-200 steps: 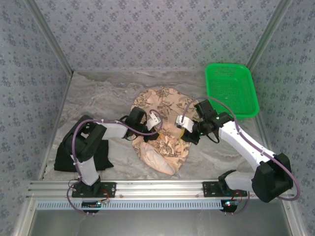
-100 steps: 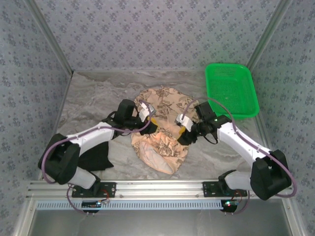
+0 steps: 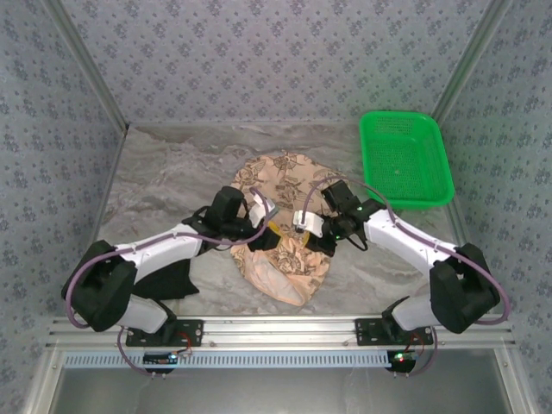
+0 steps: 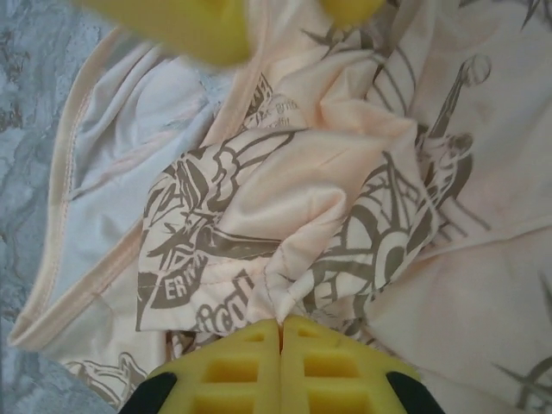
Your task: Fold the inside-out t-shirt
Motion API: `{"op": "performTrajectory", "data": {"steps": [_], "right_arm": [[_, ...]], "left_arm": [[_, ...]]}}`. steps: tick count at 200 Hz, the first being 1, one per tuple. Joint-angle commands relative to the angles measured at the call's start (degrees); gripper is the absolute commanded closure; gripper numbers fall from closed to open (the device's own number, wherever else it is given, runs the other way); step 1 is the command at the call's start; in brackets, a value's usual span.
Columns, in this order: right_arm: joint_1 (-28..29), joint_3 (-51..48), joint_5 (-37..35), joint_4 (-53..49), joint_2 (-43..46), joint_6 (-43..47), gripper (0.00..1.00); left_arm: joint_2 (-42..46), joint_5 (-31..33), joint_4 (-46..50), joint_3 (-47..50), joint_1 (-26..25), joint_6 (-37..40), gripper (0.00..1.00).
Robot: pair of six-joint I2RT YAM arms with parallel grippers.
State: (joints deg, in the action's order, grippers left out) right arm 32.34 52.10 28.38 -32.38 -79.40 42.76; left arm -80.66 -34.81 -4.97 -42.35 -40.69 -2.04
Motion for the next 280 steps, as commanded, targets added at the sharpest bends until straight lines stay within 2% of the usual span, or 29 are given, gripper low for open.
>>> {"op": "performTrajectory", "data": {"steps": [1, 14, 55, 91, 112, 121, 130, 144, 157, 175, 188, 199, 216, 233, 255, 280], "right_arm": [[-0.2, 3.0, 8.2, -1.7, 1.2, 2.1, 1.0], [0.0, 3.0, 12.4, 0.5, 1.4, 0.4, 1.0], [-1.1, 4.0, 18.2, 6.8, 0.0, -7.4, 1.0], [-3.8, 4.9, 24.9, 12.1, -1.5, -14.9, 1.0], [-4.3, 6.5, 27.3, 10.7, -3.0, -15.4, 1.0], [-4.3, 7.2, 26.6, 9.5, -3.6, -15.1, 1.0], [-4.3, 7.6, 25.6, 8.5, -4.0, -14.5, 1.0], [-4.3, 6.8, 22.7, 8.5, -3.4, -14.1, 0.89], [-4.4, 4.8, 19.7, 9.3, -1.5, -14.1, 0.77], [-4.4, 0.3, 14.9, 12.7, 3.2, -14.9, 0.75], [-3.5, -3.4, 9.9, 16.2, 7.6, -16.8, 0.67], [-2.4, -6.1, 8.0, 17.3, 11.1, -15.7, 0.58], [-0.5, -9.2, 7.9, 16.4, 14.5, -12.3, 0.53], [1.4, -10.2, 7.7, 15.2, 14.7, -10.8, 0.52], [3.7, -10.7, 3.9, 16.4, 13.1, -10.9, 0.51], [5.8, -11.0, 0.6, 21.2, 9.9, -12.7, 0.49]], "left_arm": [[0.9, 0.5, -1.8, 0.5, -1.8, 1.2, 0.6], [0.5, 1.3, -2.7, 0.4, -2.0, 1.2, 0.59], [0.7, 3.8, -3.8, -0.9, -1.9, 2.8, 0.54], [-0.8, 3.1, -3.2, -2.2, -1.9, 4.1, 0.53], [-1.1, 2.8, -4.2, -2.4, -1.8, 3.9, 0.56], [-1.0, 2.3, -4.3, -2.8, -1.8, 3.9, 0.63], [-0.9, 1.3, -4.2, -3.2, -1.6, 3.8, 0.76], [-0.4, 0.2, -3.7, -3.7, -0.9, 2.9, 0.91], [0.3, -1.7, -2.8, -4.0, 0.2, 1.6, 1.0], [1.4, -5.1, -2.0, -4.5, 2.1, -0.8, 1.0], [2.0, -5.4, -0.5, -5.0, 2.9, -2.6, 1.0], [2.5, -6.2, 0.3, -5.3, 3.5, -3.9, 1.0], [3.2, -7.8, -0.4, -5.0, 4.2, -5.8, 0.99], [4.0, -8.6, -0.2, -4.9, 5.0, -6.8, 0.98], [4.5, -10.0, 0.9, -5.0, 7.2, -8.9, 0.96], [3.3, -10.2, 3.0, -6.1, 9.6, -12.3, 0.94]]}}
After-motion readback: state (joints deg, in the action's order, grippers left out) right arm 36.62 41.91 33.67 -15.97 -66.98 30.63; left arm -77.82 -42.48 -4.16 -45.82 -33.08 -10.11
